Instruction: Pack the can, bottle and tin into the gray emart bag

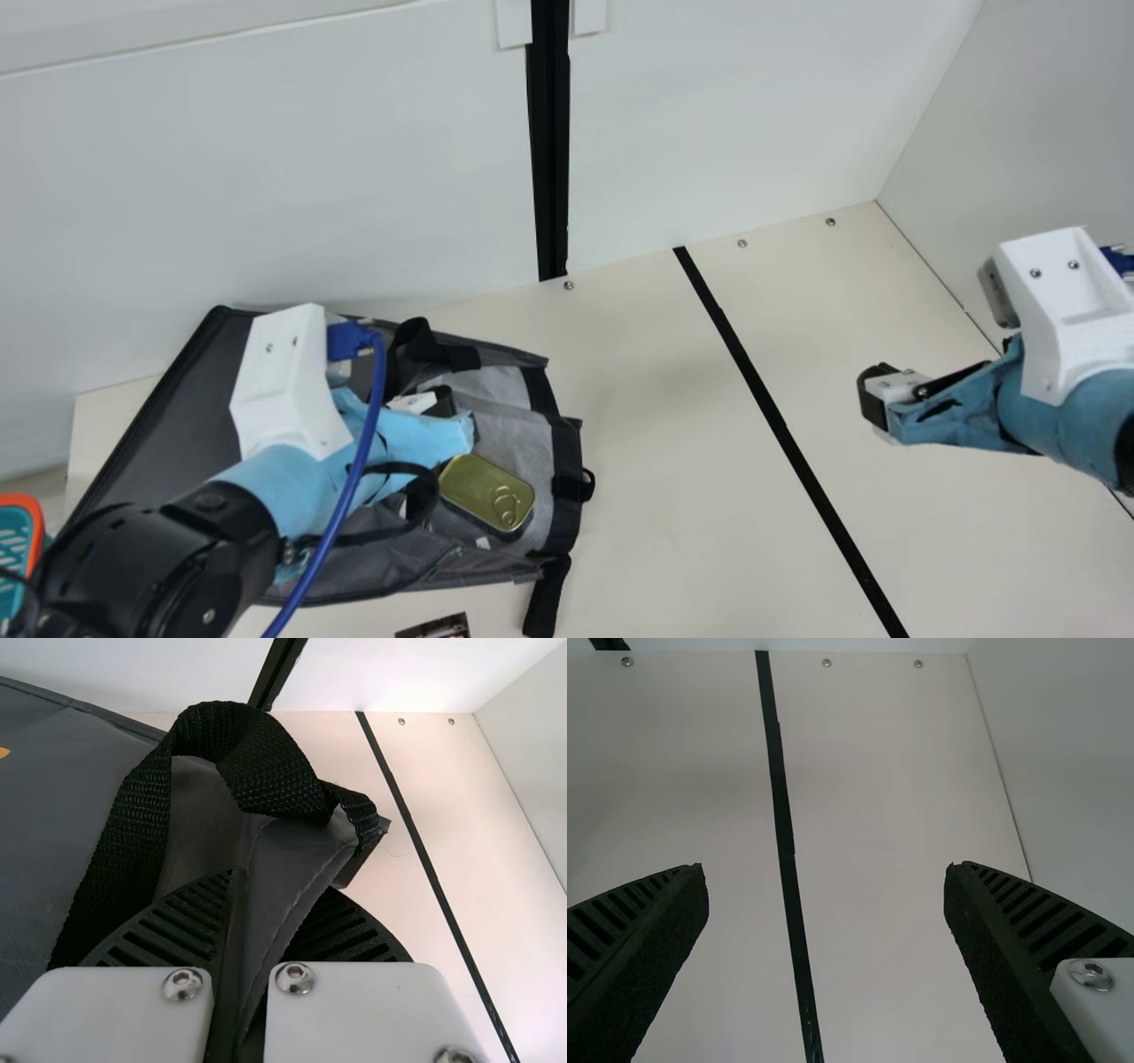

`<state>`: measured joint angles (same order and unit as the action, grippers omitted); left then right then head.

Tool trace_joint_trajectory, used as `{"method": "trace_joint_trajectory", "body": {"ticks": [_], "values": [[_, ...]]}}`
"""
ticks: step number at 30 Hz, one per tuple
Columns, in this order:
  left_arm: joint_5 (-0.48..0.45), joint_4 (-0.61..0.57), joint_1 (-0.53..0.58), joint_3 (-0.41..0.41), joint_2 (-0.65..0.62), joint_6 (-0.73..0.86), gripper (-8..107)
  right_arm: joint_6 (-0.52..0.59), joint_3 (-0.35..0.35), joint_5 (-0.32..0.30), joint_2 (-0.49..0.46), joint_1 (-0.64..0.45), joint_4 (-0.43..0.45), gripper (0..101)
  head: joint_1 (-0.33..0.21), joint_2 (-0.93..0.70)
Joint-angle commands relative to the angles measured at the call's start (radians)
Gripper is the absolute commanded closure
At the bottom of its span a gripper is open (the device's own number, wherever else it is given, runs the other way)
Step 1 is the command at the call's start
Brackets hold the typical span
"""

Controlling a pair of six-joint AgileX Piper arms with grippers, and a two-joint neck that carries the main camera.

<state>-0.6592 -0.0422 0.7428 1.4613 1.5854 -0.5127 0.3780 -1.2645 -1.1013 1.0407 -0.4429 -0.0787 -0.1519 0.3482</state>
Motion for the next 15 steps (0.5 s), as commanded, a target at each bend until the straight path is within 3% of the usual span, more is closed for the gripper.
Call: {"method": "trace_joint_trajectory", "body": {"ticks": [1,15], "values": [[0.000,0.000,0.000,0.000,0.000,0.000,89,0.002,0.002,0.002,0.009,0.008,-0.005,10,-0.023,0.001],[0.000,0.000,0.000,0.000,0.000,0.000,89,0.023,0.023,0.015,0.085,0.051,-0.070,10,-0.023,0.001]]}}
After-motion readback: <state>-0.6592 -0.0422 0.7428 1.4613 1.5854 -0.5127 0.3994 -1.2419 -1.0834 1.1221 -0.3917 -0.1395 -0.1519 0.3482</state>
